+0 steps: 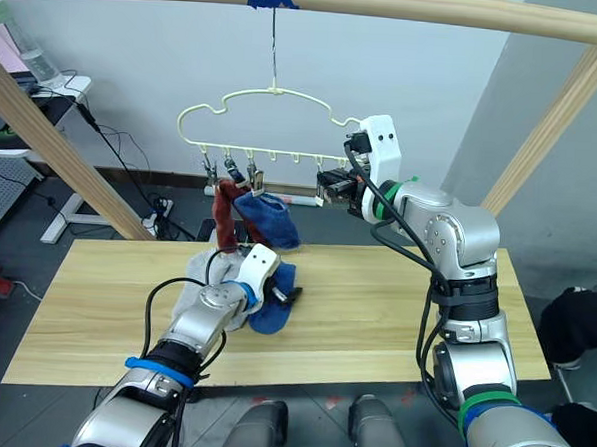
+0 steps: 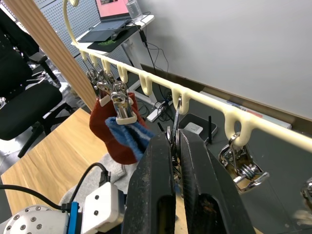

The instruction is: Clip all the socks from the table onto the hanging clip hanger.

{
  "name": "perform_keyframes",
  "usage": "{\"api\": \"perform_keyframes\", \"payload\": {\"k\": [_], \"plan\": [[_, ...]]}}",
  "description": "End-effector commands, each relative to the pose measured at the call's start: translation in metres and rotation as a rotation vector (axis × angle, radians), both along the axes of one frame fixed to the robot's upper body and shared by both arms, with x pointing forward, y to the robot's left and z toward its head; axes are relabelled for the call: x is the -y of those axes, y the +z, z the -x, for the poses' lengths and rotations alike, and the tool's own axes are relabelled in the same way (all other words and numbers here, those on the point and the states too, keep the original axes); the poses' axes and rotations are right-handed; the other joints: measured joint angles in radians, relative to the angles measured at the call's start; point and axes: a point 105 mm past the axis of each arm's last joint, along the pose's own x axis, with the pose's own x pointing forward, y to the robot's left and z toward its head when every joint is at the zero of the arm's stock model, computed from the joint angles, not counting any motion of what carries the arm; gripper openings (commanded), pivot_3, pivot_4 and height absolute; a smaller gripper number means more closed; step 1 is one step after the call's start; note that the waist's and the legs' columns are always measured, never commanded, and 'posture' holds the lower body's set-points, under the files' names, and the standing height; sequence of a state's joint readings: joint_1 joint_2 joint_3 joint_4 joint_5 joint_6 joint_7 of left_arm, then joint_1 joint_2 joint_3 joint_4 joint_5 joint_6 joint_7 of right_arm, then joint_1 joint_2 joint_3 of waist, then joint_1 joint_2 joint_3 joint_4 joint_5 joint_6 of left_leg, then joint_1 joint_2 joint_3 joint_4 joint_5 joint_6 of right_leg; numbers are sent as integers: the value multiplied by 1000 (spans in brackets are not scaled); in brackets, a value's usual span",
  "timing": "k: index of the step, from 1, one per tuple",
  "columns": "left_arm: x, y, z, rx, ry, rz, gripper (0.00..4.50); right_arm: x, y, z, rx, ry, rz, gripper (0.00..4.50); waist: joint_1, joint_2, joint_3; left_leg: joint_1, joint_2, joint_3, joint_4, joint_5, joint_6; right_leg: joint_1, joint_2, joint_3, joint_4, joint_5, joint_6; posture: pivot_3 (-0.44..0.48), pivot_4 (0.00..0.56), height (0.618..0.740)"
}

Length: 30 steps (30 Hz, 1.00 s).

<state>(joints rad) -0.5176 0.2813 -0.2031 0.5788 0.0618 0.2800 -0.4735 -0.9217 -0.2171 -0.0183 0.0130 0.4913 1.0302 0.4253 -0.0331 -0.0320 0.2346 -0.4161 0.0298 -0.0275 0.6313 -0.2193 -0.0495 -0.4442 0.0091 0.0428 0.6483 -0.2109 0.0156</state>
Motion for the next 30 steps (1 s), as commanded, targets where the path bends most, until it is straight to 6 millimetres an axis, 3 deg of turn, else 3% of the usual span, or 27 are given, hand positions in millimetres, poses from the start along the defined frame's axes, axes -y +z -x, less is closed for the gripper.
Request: {"api": "perform_keyframes", "payload": {"k": [1, 2, 12, 18, 21, 24, 30], "plan": [[-1, -18, 10, -81, 4, -13, 4500, 2, 26, 3, 91, -1, -36, 34, -1, 0, 0, 0, 0, 0, 0, 0, 0, 0, 0, 0, 0, 0, 0, -47, 212, 740], [-1, -17, 10, -81, 4, -11, 4500, 2, 26, 3, 92, -4, -35, 34, -1, 0, 0, 1, 0, 0, 0, 0, 0, 1, 0, 0, 0, 0, 1, -49, 212, 740], [-4, -15, 13, -85, -8, 13, 1682, 6, 26, 0, 95, -20, -36, 0, -1, 0, 0, 1, 0, 0, 1, 0, 0, 1, 0, 0, 2, 0, 1, -38, 218, 740], [0, -7, 15, -79, -29, 72, 404, 6, 26, -2, 95, -18, -35, 0, -1, 0, 0, 1, 0, 0, 2, 0, 0, 1, 0, 0, 1, 0, 1, -32, 222, 740], [13, 12, 21, -34, -132, 143, 36, 6, 24, -4, 92, -18, -32, 0, -2, 0, 0, 1, 0, 0, 1, 0, 0, 1, 0, 0, 1, 0, 1, -26, 223, 740], [23, 28, 27, -4, -216, 206, 16, 6, 23, -5, 90, -17, -31, 0, -1, 0, 0, 0, 0, 0, 1, 0, 0, 0, 0, 0, 1, 0, 0, -21, 223, 740], [14, 82, 34, 145, -308, 274, 16, 7, 18, -5, 73, -5, -21, 0, -2, 0, 0, 0, 1, -1, 2, 0, 0, 0, 0, 0, 1, 0, 1, -15, 223, 740]]}}
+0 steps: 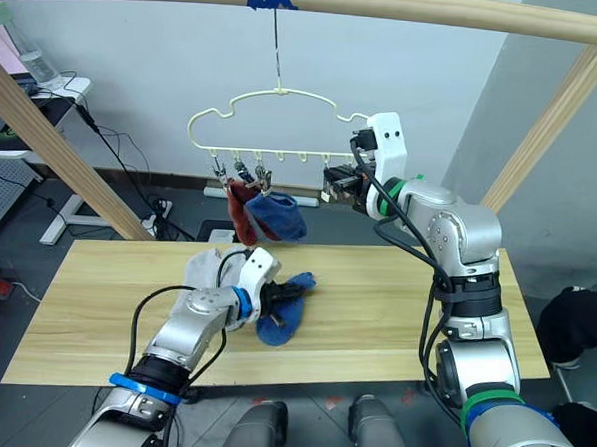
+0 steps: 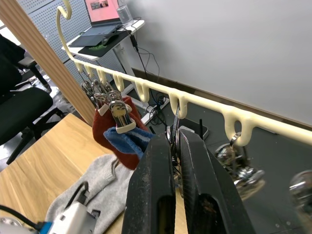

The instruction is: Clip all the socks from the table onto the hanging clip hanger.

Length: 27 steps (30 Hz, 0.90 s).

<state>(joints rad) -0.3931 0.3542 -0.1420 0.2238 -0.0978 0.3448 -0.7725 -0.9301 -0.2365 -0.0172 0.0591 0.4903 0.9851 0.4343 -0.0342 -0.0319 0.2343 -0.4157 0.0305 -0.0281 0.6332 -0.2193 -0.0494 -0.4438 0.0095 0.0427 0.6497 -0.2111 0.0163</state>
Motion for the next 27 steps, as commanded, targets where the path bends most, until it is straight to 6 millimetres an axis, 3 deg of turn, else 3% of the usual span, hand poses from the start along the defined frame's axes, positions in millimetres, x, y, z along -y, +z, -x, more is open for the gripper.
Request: {"api": "perform_keyframes", "payload": {"k": [1, 4, 8, 12, 16, 27], "plan": [[-4, 41, 4, 133, -45, 66, 16, 1, 17, 2, 62, 15, -15, 0, -1, 0, 0, 0, 0, 0, 0, 0, 0, 0, 0, 0, 0, 0, 0, -13, 223, 740], [-4, 61, 12, 253, -97, 49, 16, 3, 16, 1, 37, 14, -25, 0, -1, 0, 0, 0, 0, 0, 0, 0, 0, 0, 0, 0, 0, 0, 0, -10, 220, 740], [0, 103, 32, 543, -180, 59, 16, 3, 16, 3, -32, 27, -72, 0, 3, 0, 0, 0, 0, 0, 0, 0, 0, 0, 0, 0, -1, 1, -1, -2, 217, 740], [2, 106, 43, 687, -229, -3, 16, 3, 17, 6, -126, 39, -136, 0, 4, 0, 0, 0, 0, 0, 0, 0, 0, 0, -1, 0, -1, 2, -3, 7, 213, 740], [3, 111, 42, 808, -227, -42, 16, 1, 17, 9, -210, 50, -188, 0, 4, 0, 0, 0, 0, 0, 0, 0, 0, 0, 0, 0, 0, 1, -2, 10, 212, 740], [3, 115, 36, 906, -204, -64, 16, -2, 21, 16, -348, 77, -275, 0, 3, 0, 0, 0, 0, 0, 0, 0, 0, 0, 0, 0, 0, 1, -2, 8, 209, 740]]}}
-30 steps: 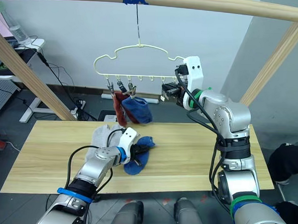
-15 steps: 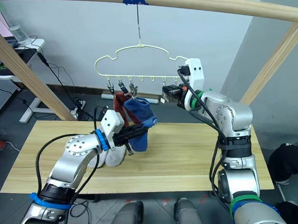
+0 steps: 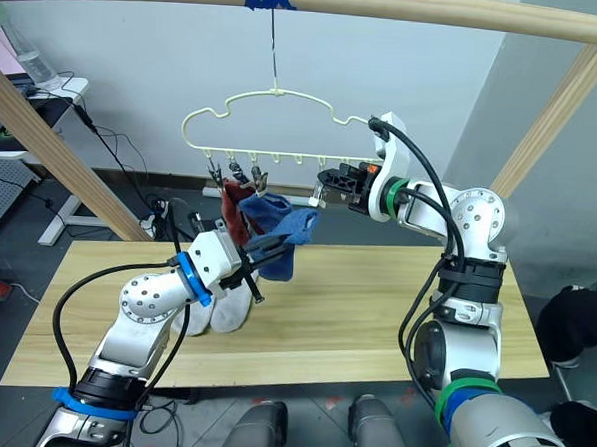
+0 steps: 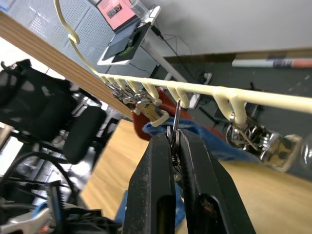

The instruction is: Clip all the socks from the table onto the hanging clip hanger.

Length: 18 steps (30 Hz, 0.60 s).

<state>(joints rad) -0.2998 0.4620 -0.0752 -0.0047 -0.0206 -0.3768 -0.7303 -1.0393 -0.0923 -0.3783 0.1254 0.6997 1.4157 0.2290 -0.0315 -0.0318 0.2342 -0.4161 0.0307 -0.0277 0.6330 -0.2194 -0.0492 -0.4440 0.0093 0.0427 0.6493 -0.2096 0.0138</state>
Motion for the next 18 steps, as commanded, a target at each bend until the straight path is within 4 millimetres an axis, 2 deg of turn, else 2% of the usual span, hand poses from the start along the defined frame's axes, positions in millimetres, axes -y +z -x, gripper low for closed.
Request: {"api": "perform_keyframes", "payload": {"k": [1, 13, 18], "plan": [[2, 10, 1, 68, -8, 12, 16, -2, 17, 6, 36, 25, -33, 0, 0, 0, 0, 0, 0, 0, 0, 0, 0, 0, 0, 0, 0, 0, 0, 8, 209, 740], [6, 18, 1, 132, -20, 23, 16, -1, 15, 4, 0, 5, -46, 0, -1, 0, 0, 0, 0, 0, 0, 0, 0, 0, 0, 0, 0, 0, 1, 3, 214, 740], [5, 15, 9, 129, -42, 16, 16, 6, 15, -2, -4, -28, -42, 0, -1, 0, 0, 0, 0, 0, 0, 0, 0, 0, 0, 0, 0, -1, 1, 1, 217, 740]]}}
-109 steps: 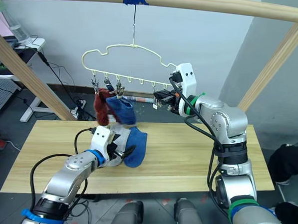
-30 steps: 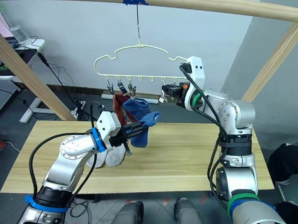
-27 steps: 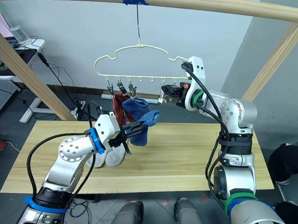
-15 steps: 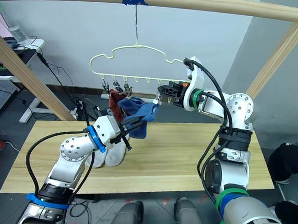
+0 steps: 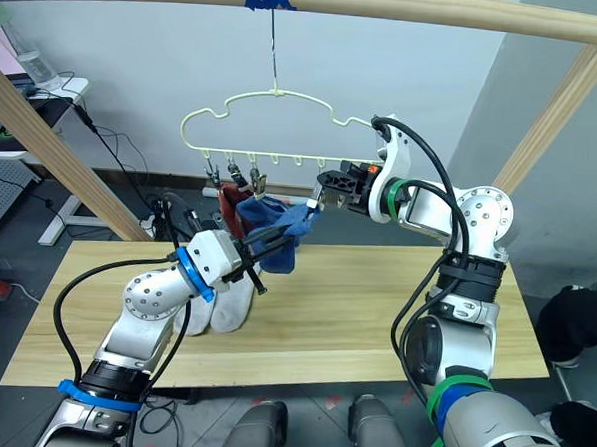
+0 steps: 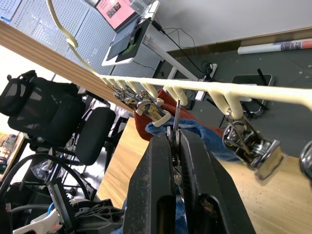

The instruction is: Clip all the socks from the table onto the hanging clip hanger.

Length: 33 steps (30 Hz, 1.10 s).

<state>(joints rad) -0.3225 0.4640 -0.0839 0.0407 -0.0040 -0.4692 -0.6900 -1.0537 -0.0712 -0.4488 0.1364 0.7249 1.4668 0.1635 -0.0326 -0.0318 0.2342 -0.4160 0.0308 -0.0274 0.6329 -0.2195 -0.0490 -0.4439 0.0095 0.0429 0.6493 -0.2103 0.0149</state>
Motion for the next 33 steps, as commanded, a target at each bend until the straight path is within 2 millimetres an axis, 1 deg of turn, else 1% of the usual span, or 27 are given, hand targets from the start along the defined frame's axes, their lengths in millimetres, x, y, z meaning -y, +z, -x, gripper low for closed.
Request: {"api": "perform_keyframes", "payload": {"k": [1, 11, 21, 31, 33], "plan": [[4, 10, 11, 56, -40, 7, 16, 2, 16, -3, 48, -15, -13, 0, 0, 0, 0, 0, 0, 0, 0, 0, 0, 0, 0, 0, 0, 0, 0, 1, 217, 740], [4, 14, 12, 81, -33, 21, 16, 0, 16, -3, 19, -8, -36, 0, 0, 0, 0, 0, 0, 0, 0, 0, 0, 0, 0, 0, 0, 0, 0, 5, 219, 740], [7, 12, 10, 82, -29, 22, 16, -7, 18, 5, -43, 37, -100, 0, 0, 0, 0, 0, 0, 0, 0, 0, 0, 0, 0, 0, 0, 0, 0, 5, 222, 740], [4, 18, 6, 123, -7, 31, 16, -11, 15, 10, -52, 59, -73, 0, 0, 0, 0, 0, 0, 0, 0, 0, 0, 0, 0, 0, 0, 0, 0, 9, 222, 740], [3, 19, 5, 127, -4, 30, 16, -9, 11, 9, -42, 48, -42, 0, 0, 0, 0, 0, 0, 0, 0, 0, 0, 0, 0, 0, 0, 0, 0, 10, 223, 740]]}}
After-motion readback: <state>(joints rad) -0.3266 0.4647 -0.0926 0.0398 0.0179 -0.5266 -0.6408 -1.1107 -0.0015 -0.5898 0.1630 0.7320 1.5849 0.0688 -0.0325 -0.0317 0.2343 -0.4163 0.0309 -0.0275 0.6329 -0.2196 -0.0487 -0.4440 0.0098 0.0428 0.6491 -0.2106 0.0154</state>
